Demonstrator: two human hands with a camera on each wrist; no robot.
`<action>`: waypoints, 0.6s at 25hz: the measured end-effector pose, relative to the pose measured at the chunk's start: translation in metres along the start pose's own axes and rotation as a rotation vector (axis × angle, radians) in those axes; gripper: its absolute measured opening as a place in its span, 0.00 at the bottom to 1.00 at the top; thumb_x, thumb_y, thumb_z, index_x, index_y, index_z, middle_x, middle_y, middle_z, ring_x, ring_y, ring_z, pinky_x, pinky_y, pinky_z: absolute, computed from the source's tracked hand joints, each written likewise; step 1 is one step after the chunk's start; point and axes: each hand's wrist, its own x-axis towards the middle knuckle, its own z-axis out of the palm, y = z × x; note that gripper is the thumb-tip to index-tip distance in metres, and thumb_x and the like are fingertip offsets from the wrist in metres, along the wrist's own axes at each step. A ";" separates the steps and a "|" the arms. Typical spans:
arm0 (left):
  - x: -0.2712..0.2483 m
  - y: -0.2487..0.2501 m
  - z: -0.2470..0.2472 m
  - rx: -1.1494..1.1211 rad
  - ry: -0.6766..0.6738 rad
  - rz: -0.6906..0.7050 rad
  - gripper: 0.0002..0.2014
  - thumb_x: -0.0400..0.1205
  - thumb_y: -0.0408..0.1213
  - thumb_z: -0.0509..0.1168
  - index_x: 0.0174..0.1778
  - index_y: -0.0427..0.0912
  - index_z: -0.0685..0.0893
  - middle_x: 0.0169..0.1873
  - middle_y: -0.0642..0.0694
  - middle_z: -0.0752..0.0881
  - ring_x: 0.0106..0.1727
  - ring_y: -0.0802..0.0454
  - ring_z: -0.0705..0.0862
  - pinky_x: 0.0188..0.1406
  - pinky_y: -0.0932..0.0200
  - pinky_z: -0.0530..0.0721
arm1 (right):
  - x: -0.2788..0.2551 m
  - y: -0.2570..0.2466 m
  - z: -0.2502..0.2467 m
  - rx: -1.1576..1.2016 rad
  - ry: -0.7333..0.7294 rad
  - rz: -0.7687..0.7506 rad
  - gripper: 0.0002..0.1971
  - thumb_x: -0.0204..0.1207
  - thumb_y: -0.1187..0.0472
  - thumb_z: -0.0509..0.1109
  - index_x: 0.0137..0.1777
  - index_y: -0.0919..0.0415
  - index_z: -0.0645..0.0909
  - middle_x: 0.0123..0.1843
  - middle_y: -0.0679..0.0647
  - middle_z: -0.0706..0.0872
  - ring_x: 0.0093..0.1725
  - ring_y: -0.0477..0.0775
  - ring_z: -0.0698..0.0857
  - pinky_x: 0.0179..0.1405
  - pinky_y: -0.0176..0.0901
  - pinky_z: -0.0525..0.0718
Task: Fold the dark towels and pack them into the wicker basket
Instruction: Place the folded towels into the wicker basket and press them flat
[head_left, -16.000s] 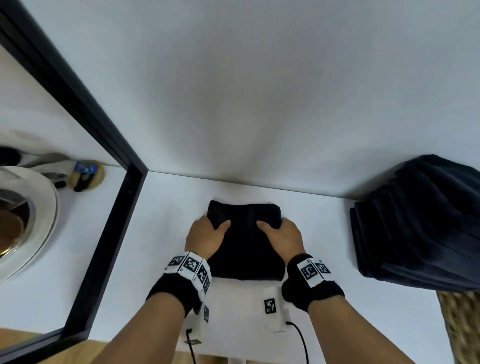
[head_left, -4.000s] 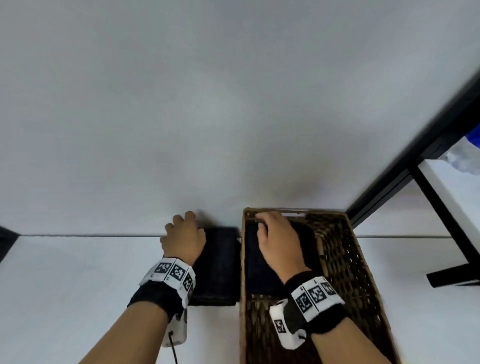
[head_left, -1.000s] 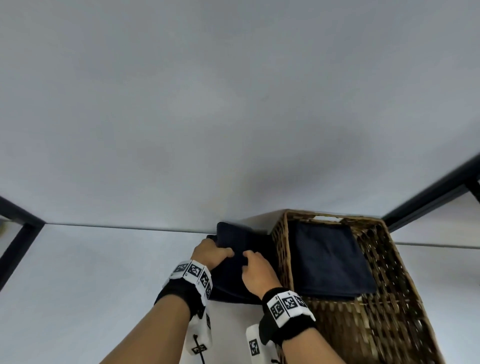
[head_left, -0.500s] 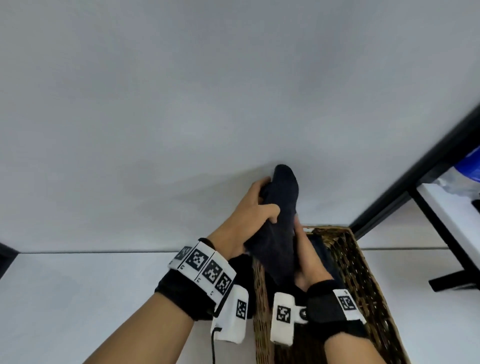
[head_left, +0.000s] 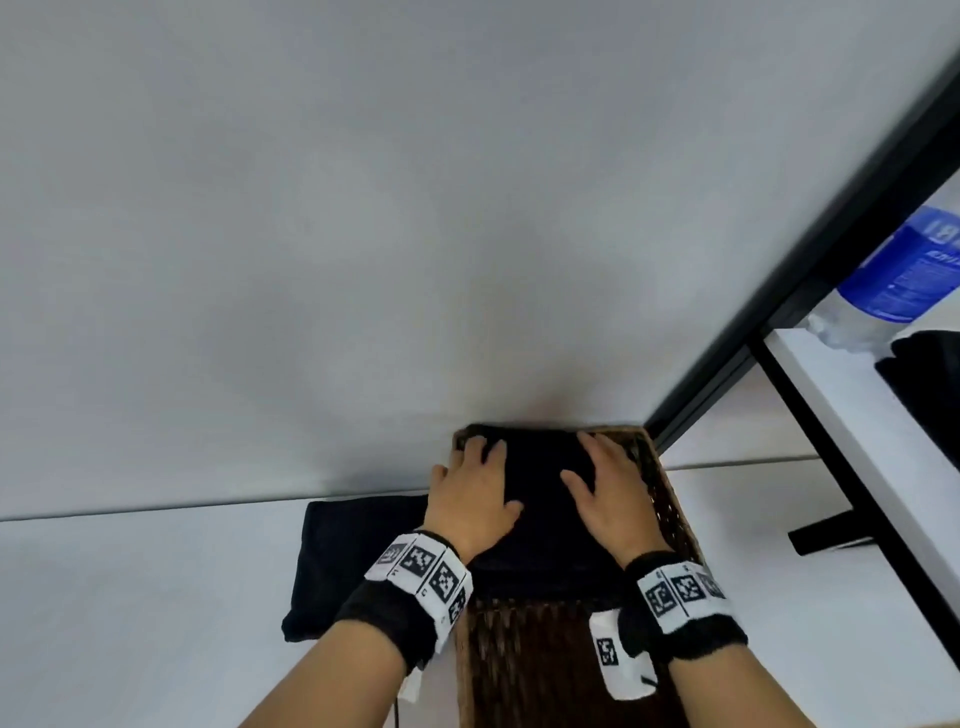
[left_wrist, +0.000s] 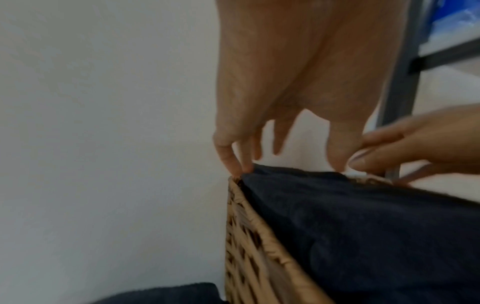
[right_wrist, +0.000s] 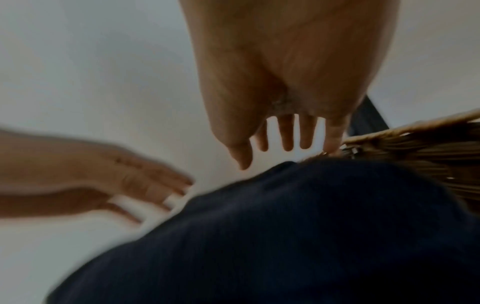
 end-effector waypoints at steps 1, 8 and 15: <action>0.002 0.001 0.005 0.125 -0.031 0.058 0.41 0.81 0.52 0.65 0.85 0.47 0.51 0.83 0.41 0.57 0.81 0.40 0.60 0.76 0.41 0.60 | 0.000 0.002 0.014 -0.140 -0.060 -0.076 0.29 0.84 0.44 0.55 0.83 0.52 0.61 0.84 0.56 0.62 0.83 0.57 0.61 0.80 0.56 0.63; 0.020 0.006 0.038 0.431 -0.212 0.017 0.41 0.83 0.56 0.60 0.86 0.48 0.46 0.85 0.39 0.51 0.84 0.40 0.56 0.78 0.32 0.46 | 0.004 0.027 0.063 -0.437 -0.204 -0.077 0.42 0.77 0.36 0.20 0.85 0.51 0.55 0.85 0.56 0.61 0.85 0.56 0.59 0.82 0.61 0.58; 0.006 -0.066 0.005 -0.337 0.310 0.027 0.18 0.82 0.44 0.60 0.68 0.48 0.79 0.62 0.43 0.82 0.63 0.42 0.80 0.64 0.46 0.75 | 0.006 -0.031 0.020 -0.328 -0.058 -0.063 0.23 0.82 0.50 0.59 0.76 0.52 0.72 0.78 0.55 0.74 0.77 0.58 0.71 0.74 0.57 0.68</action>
